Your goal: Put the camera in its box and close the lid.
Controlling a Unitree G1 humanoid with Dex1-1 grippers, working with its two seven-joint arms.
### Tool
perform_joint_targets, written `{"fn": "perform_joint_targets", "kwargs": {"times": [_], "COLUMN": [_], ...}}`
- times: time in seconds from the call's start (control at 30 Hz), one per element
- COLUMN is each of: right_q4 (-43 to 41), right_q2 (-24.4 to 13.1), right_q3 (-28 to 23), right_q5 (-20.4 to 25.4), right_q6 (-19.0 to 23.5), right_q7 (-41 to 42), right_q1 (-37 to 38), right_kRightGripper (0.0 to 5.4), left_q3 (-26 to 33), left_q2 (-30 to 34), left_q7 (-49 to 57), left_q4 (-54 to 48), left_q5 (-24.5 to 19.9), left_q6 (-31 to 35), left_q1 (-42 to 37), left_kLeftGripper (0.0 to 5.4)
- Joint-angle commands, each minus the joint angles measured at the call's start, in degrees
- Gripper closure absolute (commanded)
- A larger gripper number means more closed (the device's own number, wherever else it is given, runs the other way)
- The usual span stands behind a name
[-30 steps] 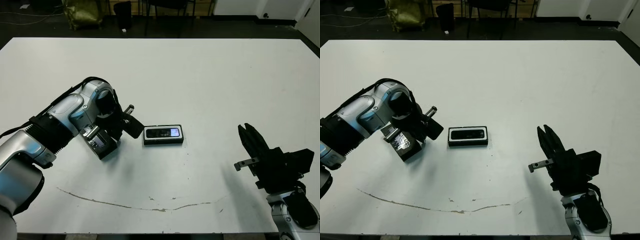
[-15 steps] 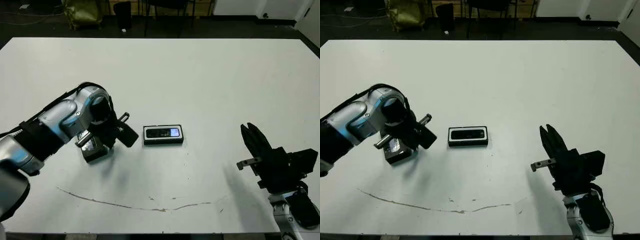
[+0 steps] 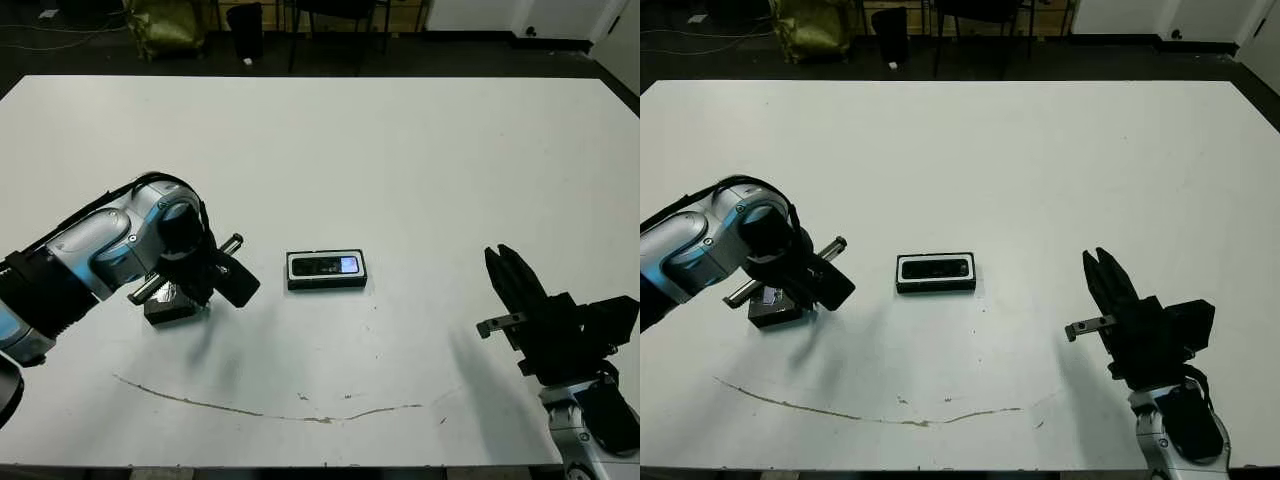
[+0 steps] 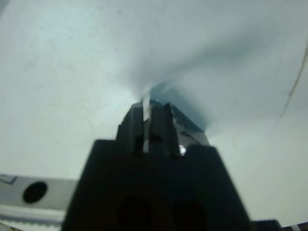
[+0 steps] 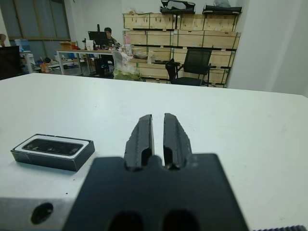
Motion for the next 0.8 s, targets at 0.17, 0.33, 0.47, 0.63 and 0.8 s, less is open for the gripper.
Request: {"fn": "perform_joint_targets", "kwargs": {"times": [0.17,0.33,0.47,0.63,0.8], "right_q4": [0.7,1.4,2.1,3.2,2.5], "right_q2": [-0.6,-0.2,-0.1,-0.1,-0.7], "right_q3": [-0.5,-0.6,-0.6,-0.5,-0.3], "right_q5": [-0.1,0.9,0.7,0.4,0.3], "right_q6": [0.6,-0.1,-1.0,-2.8,-1.6], "right_q7": [0.1,0.6,0.7,1.2,0.8], "right_q1": [0.5,0.5,0.4,0.3,0.6], "right_kRightGripper": [5.39,5.39,5.39,5.39,5.39], "left_q3": [-1.4,-1.0,-1.1,-1.0,0.1], "left_q2": [2.7,3.5,3.7,4.5,5.6], "left_q7": [-0.3,-0.3,-0.3,-0.3,-0.3], "left_q4": [0.5,1.9,3.0,3.5,2.8], "left_q5": [0.6,1.2,2.1,2.7,3.8], "left_q6": [0.5,-1.4,-2.0,-2.9,-4.6], "left_q1": [1.6,2.4,2.7,3.3,4.5], "left_kLeftGripper": [5.4,5.4,5.4,5.4,5.4]}}
